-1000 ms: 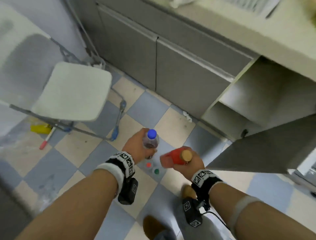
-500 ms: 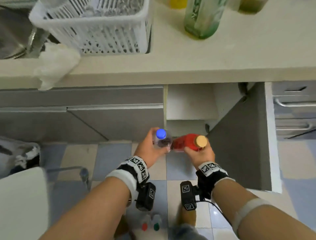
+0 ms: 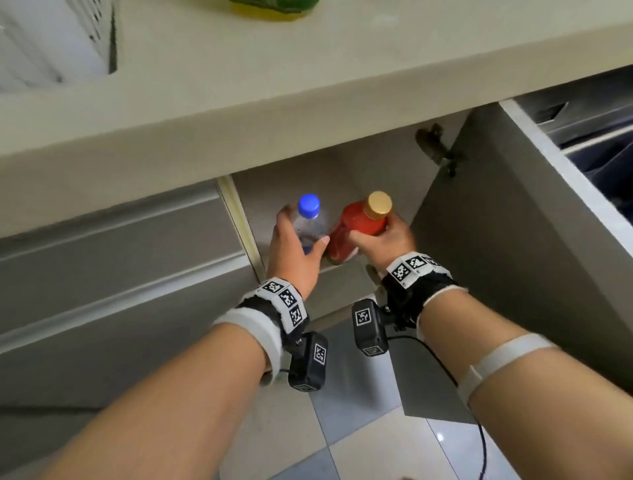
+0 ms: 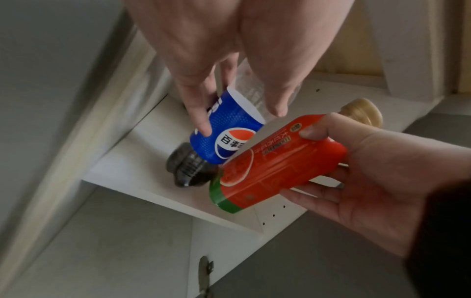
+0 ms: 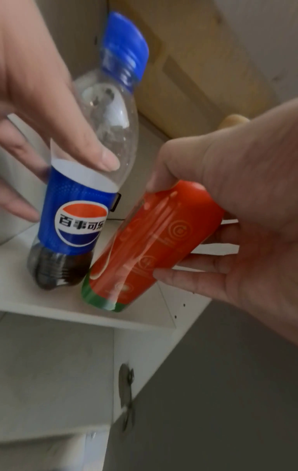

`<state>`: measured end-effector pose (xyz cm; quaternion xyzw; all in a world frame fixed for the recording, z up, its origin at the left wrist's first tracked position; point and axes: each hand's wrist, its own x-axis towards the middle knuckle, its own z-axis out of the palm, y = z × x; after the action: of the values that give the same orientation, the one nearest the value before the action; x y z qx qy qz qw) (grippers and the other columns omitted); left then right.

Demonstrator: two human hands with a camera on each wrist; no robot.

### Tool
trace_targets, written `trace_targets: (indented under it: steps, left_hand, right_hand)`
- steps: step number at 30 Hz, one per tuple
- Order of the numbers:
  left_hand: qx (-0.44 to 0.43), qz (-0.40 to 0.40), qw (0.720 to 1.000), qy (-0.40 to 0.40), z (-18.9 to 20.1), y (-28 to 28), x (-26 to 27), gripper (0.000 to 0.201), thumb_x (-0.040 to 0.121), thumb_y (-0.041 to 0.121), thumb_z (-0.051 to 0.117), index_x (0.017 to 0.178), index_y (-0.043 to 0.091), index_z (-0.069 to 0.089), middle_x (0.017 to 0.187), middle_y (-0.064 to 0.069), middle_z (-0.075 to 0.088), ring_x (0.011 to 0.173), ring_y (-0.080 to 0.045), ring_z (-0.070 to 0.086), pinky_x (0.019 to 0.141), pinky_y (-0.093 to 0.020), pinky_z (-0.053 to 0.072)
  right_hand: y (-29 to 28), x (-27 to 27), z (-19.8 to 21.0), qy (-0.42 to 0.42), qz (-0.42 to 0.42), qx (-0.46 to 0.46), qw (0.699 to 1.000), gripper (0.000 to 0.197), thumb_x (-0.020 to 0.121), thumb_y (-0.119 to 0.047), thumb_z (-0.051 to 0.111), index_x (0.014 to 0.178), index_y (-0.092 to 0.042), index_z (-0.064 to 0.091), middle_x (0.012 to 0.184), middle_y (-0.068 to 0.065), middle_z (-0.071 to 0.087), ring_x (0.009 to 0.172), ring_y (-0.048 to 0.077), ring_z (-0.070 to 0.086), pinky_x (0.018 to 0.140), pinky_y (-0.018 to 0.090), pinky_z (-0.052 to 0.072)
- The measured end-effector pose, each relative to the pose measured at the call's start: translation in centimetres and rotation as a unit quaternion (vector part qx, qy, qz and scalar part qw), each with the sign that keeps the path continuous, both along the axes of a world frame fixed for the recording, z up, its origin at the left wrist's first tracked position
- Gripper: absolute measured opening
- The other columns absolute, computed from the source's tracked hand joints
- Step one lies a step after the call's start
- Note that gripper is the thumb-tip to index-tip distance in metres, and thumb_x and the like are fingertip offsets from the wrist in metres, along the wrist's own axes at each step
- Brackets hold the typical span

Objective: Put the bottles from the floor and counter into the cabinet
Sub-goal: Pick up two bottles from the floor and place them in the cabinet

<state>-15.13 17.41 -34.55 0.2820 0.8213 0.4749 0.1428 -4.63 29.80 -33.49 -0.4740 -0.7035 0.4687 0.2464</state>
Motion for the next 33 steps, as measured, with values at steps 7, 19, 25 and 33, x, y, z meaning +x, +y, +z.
trace_targets:
  steps: [7, 19, 25, 33]
  left_hand:
    - [0.054, 0.1, 0.994, 0.004, -5.7, 3.6, -2.9, 0.074, 0.086, 0.014, 0.071, 0.148, 0.015, 0.031, 0.145, -0.009, 0.048, 0.131, -0.026, 0.05, 0.106, -0.027, 0.038]
    - [0.134, 0.152, 0.978, -0.043, -11.1, 6.8, -4.2, 0.073, 0.078, -0.006, 0.06, 0.141, 0.019, 0.031, 0.129, -0.005, 0.059, 0.105, -0.026, 0.064, 0.095, -0.034, 0.049]
    - [0.15, 0.168, 0.973, -0.057, -11.9, 8.0, -5.8, 0.083, 0.077, 0.004, 0.063, 0.146, 0.026, 0.022, 0.134, -0.008, 0.058, 0.111, -0.027, 0.064, 0.101, -0.041, 0.05]
    - [0.114, 0.182, 0.975, -0.051, -11.8, 7.5, -6.8, 0.086, 0.078, 0.0, 0.06, 0.153, 0.026, 0.025, 0.147, -0.01, 0.047, 0.126, -0.032, 0.056, 0.107, -0.045, 0.046]
  right_hand:
    - [2.6, -4.7, -4.1, 0.035, 0.089, 0.056, 0.994, 0.052, 0.063, -0.024, 0.081, 0.11, -0.033, 0.063, 0.085, -0.013, 0.069, 0.074, 0.005, 0.067, 0.077, 0.026, 0.056]
    - [6.3, -7.8, -10.6, -0.036, 0.145, 0.105, 0.983, 0.081, 0.054, -0.057, 0.079, 0.128, -0.033, 0.055, 0.104, 0.0, 0.067, 0.087, 0.016, 0.067, 0.082, 0.035, 0.057]
    - [7.6, -11.9, -9.8, -0.006, 0.196, 0.074, 0.978, 0.074, 0.075, -0.037, 0.08, 0.14, -0.024, 0.047, 0.115, -0.001, 0.062, 0.093, 0.017, 0.064, 0.083, 0.028, 0.051]
    - [8.4, -16.0, -9.6, -0.048, 0.259, 0.067, 0.962, 0.083, 0.084, -0.04, 0.071, 0.151, -0.019, 0.026, 0.139, 0.005, 0.056, 0.119, 0.026, 0.06, 0.091, 0.03, 0.047]
